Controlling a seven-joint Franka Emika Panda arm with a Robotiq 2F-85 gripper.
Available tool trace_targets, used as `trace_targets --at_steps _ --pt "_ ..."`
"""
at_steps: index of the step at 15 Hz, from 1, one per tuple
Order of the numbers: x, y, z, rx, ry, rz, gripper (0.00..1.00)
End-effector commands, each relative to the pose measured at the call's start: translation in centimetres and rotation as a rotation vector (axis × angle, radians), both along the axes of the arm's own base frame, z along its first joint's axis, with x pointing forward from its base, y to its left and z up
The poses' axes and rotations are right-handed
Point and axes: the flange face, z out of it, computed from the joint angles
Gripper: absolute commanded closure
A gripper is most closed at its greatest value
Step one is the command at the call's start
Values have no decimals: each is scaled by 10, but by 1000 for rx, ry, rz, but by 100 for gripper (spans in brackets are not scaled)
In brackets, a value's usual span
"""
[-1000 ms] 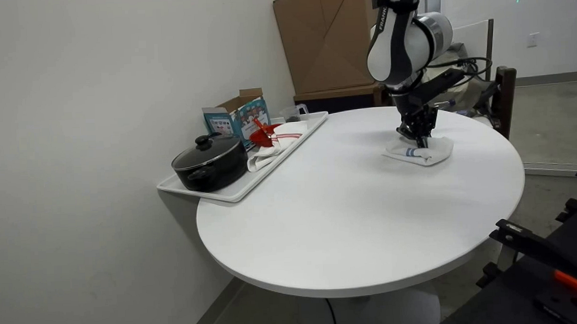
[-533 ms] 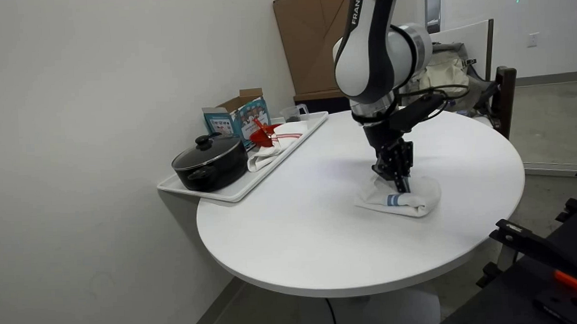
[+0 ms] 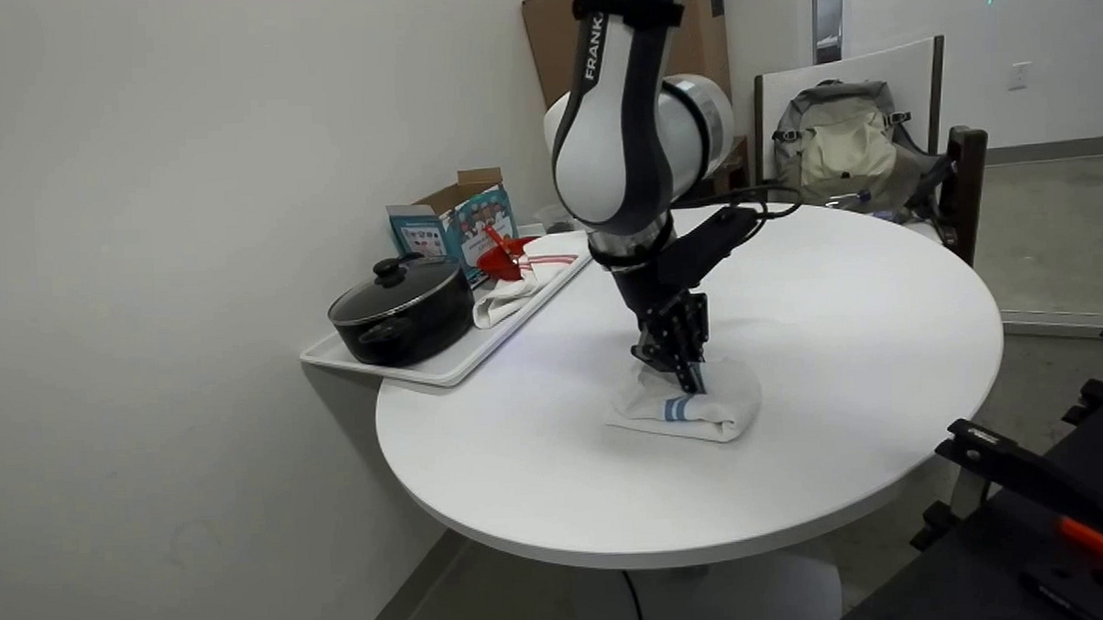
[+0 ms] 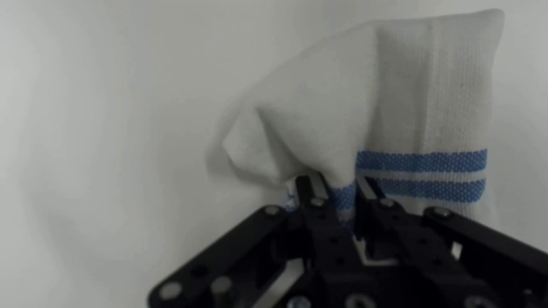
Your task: Use the white and blue tea towel to wipe the table
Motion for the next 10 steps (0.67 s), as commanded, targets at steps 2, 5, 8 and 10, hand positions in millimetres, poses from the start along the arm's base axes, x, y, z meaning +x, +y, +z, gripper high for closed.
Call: trace_targets --at_steps 2,5,8,10 --pt "54 43 -41 -24 -66 -13 96" --pt "84 58 -43 -31 -98 -31 96" --pt "118 47 -40 -46 -129 -72 96" --pt "139 20 -34 -64 -155 -109 96"
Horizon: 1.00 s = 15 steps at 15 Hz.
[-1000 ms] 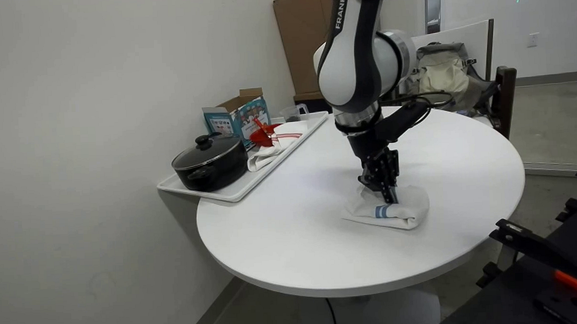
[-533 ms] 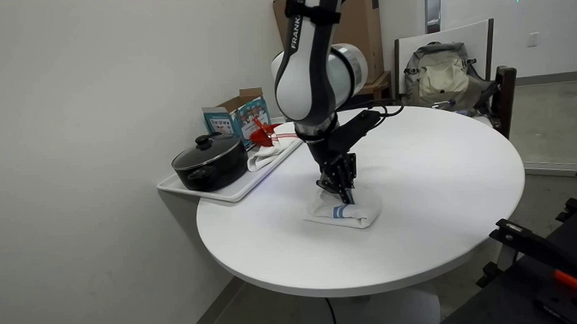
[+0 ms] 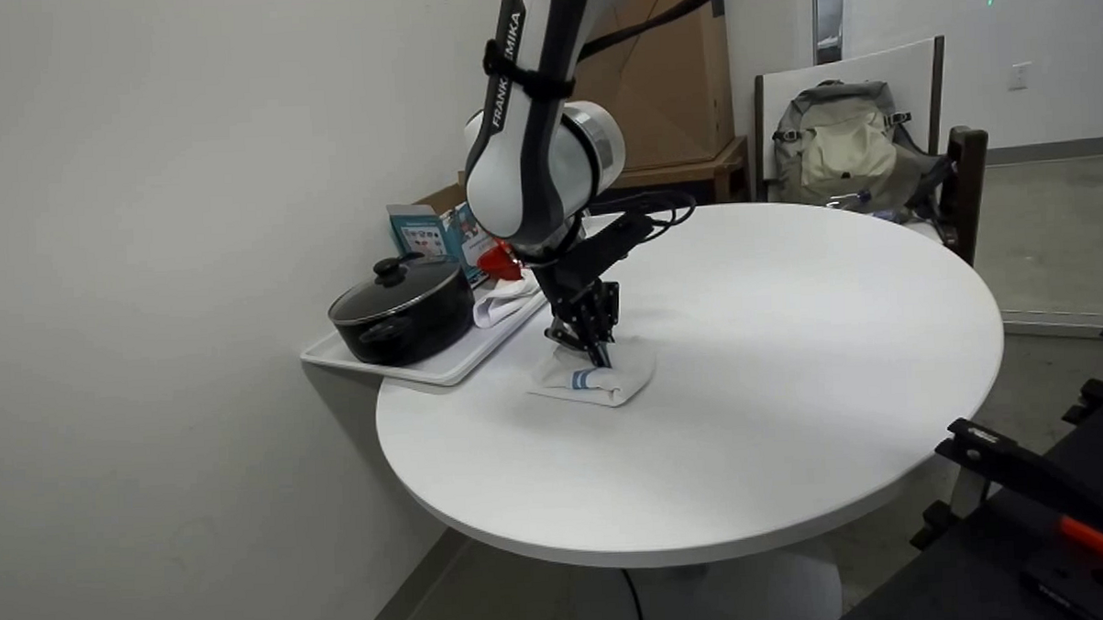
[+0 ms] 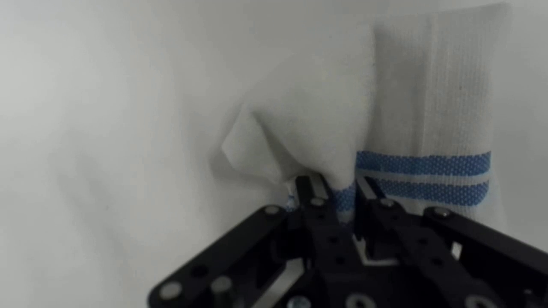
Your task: Use the white and blue tea towel to wipe the table
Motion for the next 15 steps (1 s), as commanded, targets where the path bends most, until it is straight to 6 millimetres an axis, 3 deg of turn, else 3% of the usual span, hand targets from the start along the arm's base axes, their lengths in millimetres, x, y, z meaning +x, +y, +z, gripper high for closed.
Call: trace_targets --at_steps 1,5,9,12,13,15 --pt "42 -46 -36 -40 -47 -74 96" --pt "75 -138 -20 -92 -101 -175 96" --pt "86 -255 -11 -154 -130 -297 96" --pt "71 -330 -5 -199 -119 -391 96" --pt "62 -348 -4 -209 -107 -413 96" --pt "39 -366 -4 -216 -72 -436 96"
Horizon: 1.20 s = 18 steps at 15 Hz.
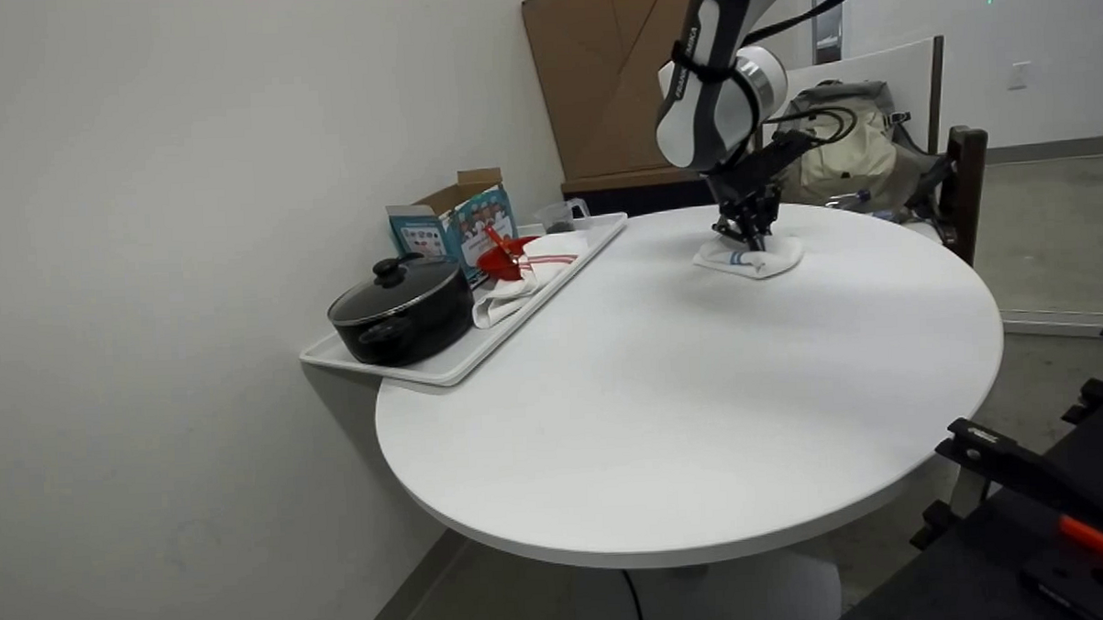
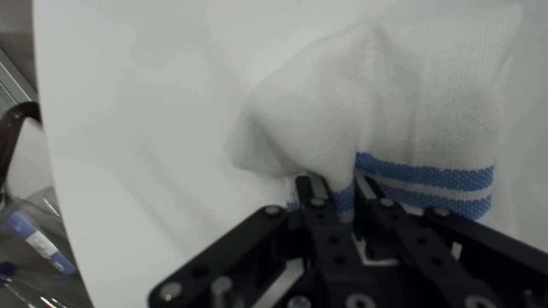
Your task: Use the white and blue tea towel to wipe the table
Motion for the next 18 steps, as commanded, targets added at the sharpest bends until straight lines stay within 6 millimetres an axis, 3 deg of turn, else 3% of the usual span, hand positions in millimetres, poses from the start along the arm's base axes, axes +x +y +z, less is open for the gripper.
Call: trace_targets --at_steps 1,4,6,10,15,18 --pt "-39 -18 -7 1 60 -10 96" --pt "-75 3 -9 56 141 34 96" --pt "-98 30 -7 112 197 99 96" --pt "-145 99 -7 209 275 230 96" --pt "-219 194 -15 251 380 374 96" --pt "-226 244 -24 237 366 422 96"
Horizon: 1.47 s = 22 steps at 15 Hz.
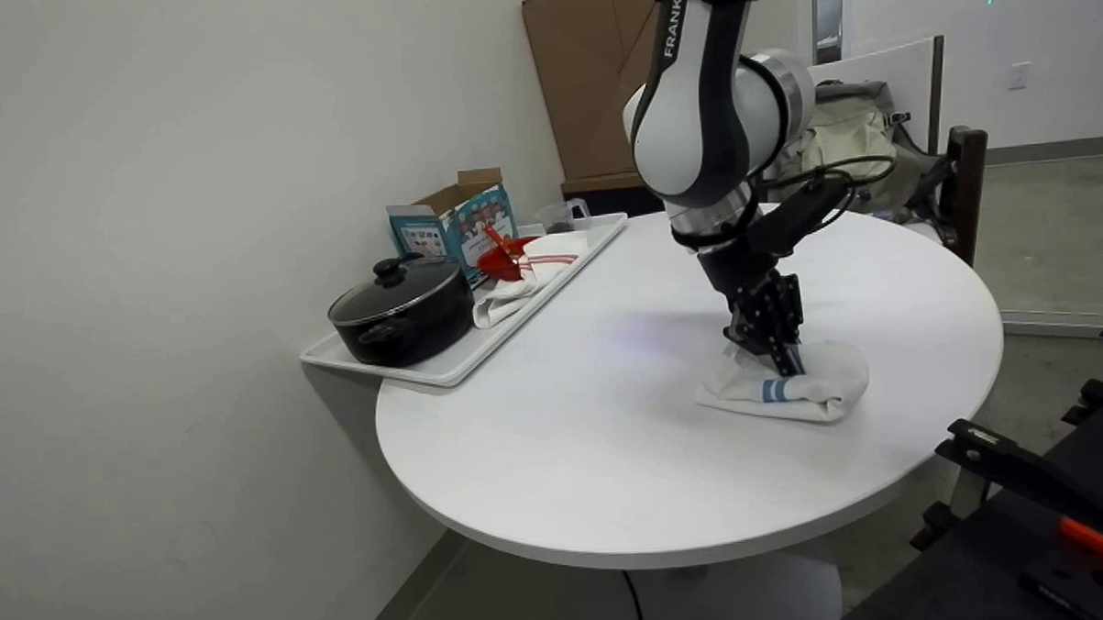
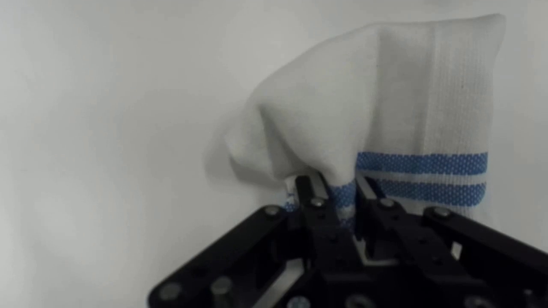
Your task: Use the white and blue tea towel to wipe the table
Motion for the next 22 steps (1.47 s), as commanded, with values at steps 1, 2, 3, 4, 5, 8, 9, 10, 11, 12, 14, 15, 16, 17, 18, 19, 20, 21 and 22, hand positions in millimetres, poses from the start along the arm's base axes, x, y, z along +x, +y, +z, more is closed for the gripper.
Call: trace_targets --at_steps 1,2,3,4,5,8,9,10,11,12,14,15,16,17,18,19,20,21,22 --pt "-11 47 -12 -3 -44 53 96" --pt "0 55 -12 -13 -80 62 96" --pt "7 60 -12 -22 -103 66 96" --pt "15 63 -12 -30 -135 72 96" --pt "24 64 -11 -43 -166 82 96" --pt "48 52 -7 -78 -234 81 96" --pt "56 44 -4 -87 -250 65 96" --pt "63 36 -1 -96 -261 45 96" --pt "70 24 2 -105 -276 18 96" --pt "76 14 6 -111 -286 -5 96" --pt "85 -5 14 -115 -280 -47 59" --pt "88 -13 21 -108 -277 -64 58" --pt "91 -20 28 -103 -281 -82 52" --pt "94 -27 36 -92 -282 -100 44" --pt "96 -35 47 -76 -281 -121 37" --pt "98 -42 56 -64 -281 -142 28" --pt "99 -49 69 -48 -283 -165 22" --pt "99 -55 84 -33 -280 -189 14" --pt "98 -62 99 -20 -270 -208 8"
